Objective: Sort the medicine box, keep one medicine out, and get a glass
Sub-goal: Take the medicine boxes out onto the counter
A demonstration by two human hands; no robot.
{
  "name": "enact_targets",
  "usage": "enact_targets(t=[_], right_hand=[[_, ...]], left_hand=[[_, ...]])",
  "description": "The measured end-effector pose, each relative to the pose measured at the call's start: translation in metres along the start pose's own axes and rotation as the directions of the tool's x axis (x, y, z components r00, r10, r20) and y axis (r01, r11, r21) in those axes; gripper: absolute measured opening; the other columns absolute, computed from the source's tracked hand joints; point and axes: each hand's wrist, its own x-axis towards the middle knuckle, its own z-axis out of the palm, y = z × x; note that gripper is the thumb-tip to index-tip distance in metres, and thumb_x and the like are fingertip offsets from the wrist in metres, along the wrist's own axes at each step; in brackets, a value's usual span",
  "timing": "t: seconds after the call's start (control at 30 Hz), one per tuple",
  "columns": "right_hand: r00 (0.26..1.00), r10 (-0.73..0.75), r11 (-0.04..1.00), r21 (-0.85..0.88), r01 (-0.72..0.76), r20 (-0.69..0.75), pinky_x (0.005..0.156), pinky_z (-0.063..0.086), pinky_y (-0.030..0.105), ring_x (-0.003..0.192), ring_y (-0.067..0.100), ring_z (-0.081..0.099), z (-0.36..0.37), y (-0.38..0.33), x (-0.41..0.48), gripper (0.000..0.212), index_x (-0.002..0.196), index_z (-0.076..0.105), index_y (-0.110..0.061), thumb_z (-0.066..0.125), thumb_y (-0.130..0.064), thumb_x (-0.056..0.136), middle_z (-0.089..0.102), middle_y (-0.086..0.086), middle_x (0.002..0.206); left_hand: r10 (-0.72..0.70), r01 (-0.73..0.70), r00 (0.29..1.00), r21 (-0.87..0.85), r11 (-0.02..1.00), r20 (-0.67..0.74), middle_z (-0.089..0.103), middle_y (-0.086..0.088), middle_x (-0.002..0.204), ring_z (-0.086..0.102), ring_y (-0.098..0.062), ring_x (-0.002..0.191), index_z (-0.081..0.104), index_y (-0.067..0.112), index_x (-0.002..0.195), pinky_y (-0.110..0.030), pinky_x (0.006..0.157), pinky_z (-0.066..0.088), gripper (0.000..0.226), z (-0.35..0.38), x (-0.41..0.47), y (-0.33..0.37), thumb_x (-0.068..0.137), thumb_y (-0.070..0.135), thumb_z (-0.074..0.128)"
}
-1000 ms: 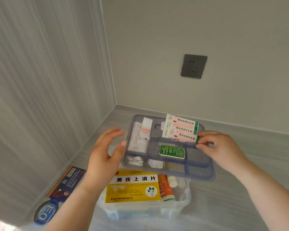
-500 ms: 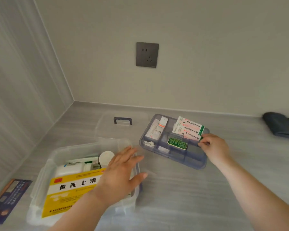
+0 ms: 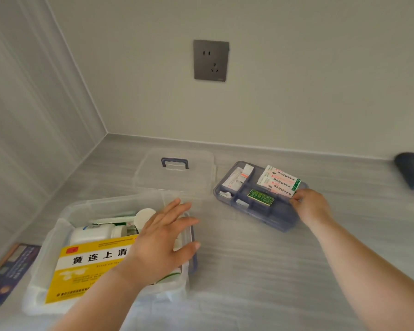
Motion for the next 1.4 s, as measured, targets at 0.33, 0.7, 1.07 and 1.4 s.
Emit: enact_targets(t=[0.33, 0.7, 1.07, 1.4], right_hand=[[0.999, -0.03, 1.0, -0.009, 0.03, -0.031, 0.086, 0.043, 0.04, 0.106, 0.042, 0.05, 0.006, 0.003, -0.001, 0.023, 0.098, 0.063, 0.0, 0.047, -0.008, 0.085, 0.048, 0.026, 0.125], [0.913, -0.242, 0.902, 0.27, 0.336, -0.328, 0.095, 0.026, 0.03, 0.118, 0.041, 0.04, -0.008, -0.079, -0.076, 0.035, 0.107, 0.055, 0.005, 0.059, 0.008, 0.072, 0.048, 0.028, 0.123], [0.717, -0.567, 0.818, 0.375, 0.436, 0.405, 0.073, 0.045, 0.02, 0.106, 0.011, 0.047, 0.037, -0.209, -0.182, 0.055, 0.129, 0.032, -0.025, 0.058, -0.027, 0.081, 0.036, -0.005, 0.134], [0.777, -0.244, 0.9, 0.433, -0.04, 0.58, 0.048, 0.049, 0.024, 0.069, 0.012, 0.059, 0.063, -0.222, -0.181, 0.043, 0.11, 0.035, -0.017, 0.062, -0.027, 0.078, 0.055, 0.001, 0.09]], left_hand=[[-0.09, 0.053, 0.976, -0.185, 0.981, -0.199, 0.045, 0.016, 0.117, 0.028, 0.002, 0.121, 0.06, 0.017, 0.11, 0.01, 0.09, 0.011, 0.035, -0.025, -0.009, 0.011, 0.076, 0.012, 0.067], [-0.359, 0.382, 0.851, -0.016, 0.924, -0.384, 0.063, -0.005, 0.113, 0.049, -0.018, 0.113, 0.065, 0.009, 0.101, -0.033, 0.091, 0.034, 0.037, -0.083, -0.104, -0.045, 0.072, 0.032, 0.057], [-0.346, 0.308, 0.906, -0.179, 0.934, -0.243, 0.022, 0.012, 0.136, 0.016, -0.007, 0.133, 0.035, 0.029, 0.124, -0.029, 0.106, 0.017, 0.094, -0.082, -0.129, -0.073, 0.052, 0.088, 0.031], [-0.307, 0.291, 0.912, -0.101, 0.951, -0.271, 0.019, 0.014, 0.135, 0.01, -0.007, 0.131, 0.036, 0.018, 0.129, -0.029, 0.107, 0.015, 0.106, -0.078, -0.135, -0.083, 0.041, 0.073, 0.051]])
